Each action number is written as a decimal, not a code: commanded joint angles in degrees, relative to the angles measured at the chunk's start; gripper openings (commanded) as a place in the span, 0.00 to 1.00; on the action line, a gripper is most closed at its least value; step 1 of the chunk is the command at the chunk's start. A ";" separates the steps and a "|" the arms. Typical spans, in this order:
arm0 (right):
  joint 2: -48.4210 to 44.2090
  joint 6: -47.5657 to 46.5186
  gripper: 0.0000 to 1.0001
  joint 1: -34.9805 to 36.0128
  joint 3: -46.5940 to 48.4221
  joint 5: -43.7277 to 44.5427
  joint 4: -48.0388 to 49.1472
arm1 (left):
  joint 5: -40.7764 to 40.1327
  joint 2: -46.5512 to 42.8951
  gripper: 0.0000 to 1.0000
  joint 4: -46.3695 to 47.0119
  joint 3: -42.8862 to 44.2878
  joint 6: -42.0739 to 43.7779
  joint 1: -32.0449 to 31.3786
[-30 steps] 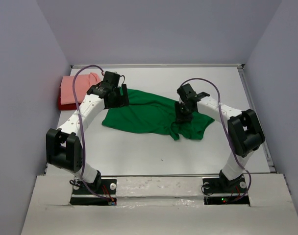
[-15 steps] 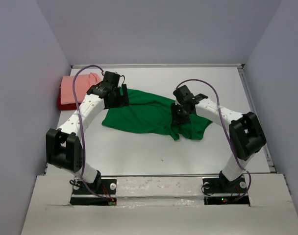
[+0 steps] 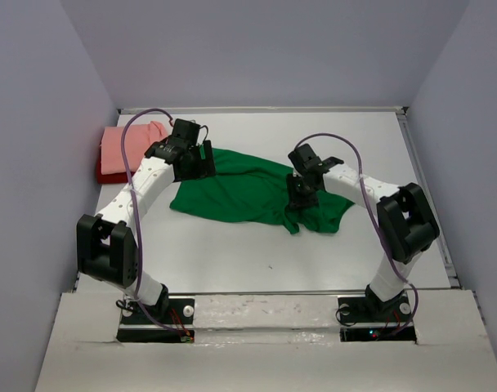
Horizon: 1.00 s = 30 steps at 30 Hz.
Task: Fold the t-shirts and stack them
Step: Flatten the tshirt out
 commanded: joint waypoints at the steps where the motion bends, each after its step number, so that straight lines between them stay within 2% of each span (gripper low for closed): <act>1: 0.74 -0.59 0.39 0.19 0.94 2.29 0.03 | 0.30 -1.41 0.97 0.22 0.57 0.94 0.35; 12: 2.41 -0.86 0.38 0.19 -0.46 2.64 1.61 | 0.39 -1.68 0.97 0.31 0.21 1.03 0.26; 16: 3.55 -0.95 0.34 0.19 -0.38 2.03 2.32 | 0.22 -1.85 0.97 0.31 -0.14 1.03 0.35; 22: 3.91 -0.86 0.18 0.19 1.46 1.94 2.49 | -1.19 -2.56 0.96 1.10 -2.07 0.24 0.53; 25: 3.65 -1.21 0.15 0.19 1.99 2.63 2.32 | -1.28 -2.73 0.95 1.45 -3.83 -0.47 0.79; 28: 3.12 -1.47 0.07 0.19 2.34 3.60 1.97 | -1.89 -3.52 0.90 2.85 -6.54 -1.52 1.32; 30: 2.86 -1.47 0.05 0.19 2.43 4.04 1.79 | -1.89 -3.35 0.81 3.03 -7.08 -1.70 1.67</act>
